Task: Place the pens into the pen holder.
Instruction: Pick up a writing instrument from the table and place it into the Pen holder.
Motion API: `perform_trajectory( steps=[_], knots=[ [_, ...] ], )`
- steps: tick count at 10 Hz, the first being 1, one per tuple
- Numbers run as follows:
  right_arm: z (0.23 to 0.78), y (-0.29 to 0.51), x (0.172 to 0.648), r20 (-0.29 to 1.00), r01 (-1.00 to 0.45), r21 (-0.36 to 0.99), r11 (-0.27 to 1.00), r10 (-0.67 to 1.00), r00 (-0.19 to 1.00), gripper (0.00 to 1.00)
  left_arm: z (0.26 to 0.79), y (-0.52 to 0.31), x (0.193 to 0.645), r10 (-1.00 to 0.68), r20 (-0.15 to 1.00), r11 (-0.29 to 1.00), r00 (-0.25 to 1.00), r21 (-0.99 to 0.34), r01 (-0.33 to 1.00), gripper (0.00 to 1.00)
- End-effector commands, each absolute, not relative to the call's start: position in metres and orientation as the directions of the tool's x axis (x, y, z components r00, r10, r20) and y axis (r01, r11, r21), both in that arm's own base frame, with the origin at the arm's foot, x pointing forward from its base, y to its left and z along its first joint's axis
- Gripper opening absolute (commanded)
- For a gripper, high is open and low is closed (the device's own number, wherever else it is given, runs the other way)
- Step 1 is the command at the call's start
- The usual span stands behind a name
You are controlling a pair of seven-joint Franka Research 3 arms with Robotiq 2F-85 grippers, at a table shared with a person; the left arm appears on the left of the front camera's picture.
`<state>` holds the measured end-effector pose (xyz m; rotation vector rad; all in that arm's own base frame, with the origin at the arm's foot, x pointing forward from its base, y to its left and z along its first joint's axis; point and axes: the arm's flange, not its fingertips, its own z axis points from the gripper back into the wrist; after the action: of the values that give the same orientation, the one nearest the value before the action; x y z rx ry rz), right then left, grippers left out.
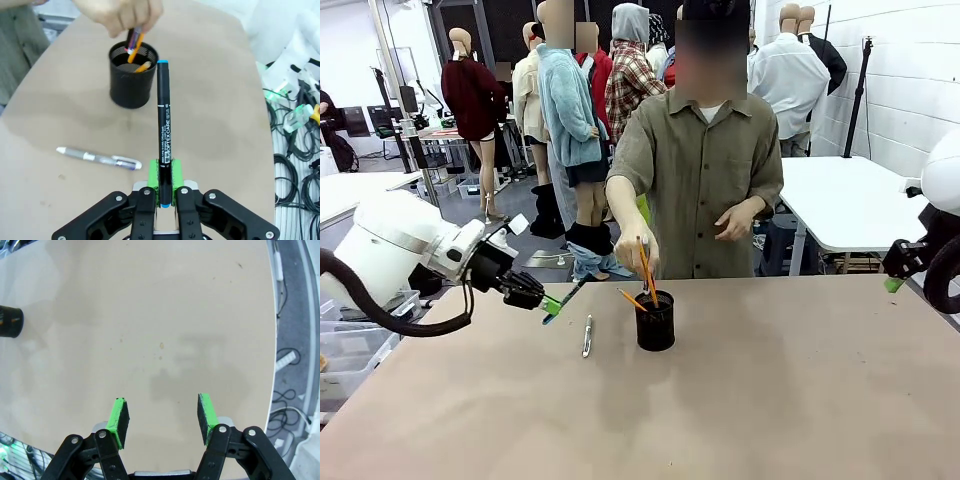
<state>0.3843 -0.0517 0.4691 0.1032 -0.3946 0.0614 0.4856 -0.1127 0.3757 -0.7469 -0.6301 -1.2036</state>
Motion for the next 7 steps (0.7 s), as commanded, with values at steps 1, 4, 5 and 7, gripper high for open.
perform_trajectory(
  steps=[1,4,5,7],
  knots=[
    [0.465,-0.048,0.383,0.390,-0.058,0.067,0.996,0.027,0.921,0.69,0.409,-0.064,0.426,-0.614,0.760,0.261,0.212,-0.059,0.964,0.00],
    [0.465,-0.048,0.383,0.390,-0.058,0.067,0.996,0.027,0.921,0.69,0.459,-0.005,0.315,-0.572,0.807,0.341,0.145,0.073,0.937,0.00],
    [0.465,-0.048,0.383,0.390,-0.058,0.067,0.996,0.027,0.921,0.69,0.464,0.013,0.294,-0.548,0.824,0.381,0.144,0.093,0.920,0.00],
    [0.465,-0.048,0.383,0.390,-0.058,0.067,0.996,0.027,0.921,0.69,0.459,0.029,0.271,-0.494,0.857,0.415,0.144,0.087,0.906,0.00]
  ],
)
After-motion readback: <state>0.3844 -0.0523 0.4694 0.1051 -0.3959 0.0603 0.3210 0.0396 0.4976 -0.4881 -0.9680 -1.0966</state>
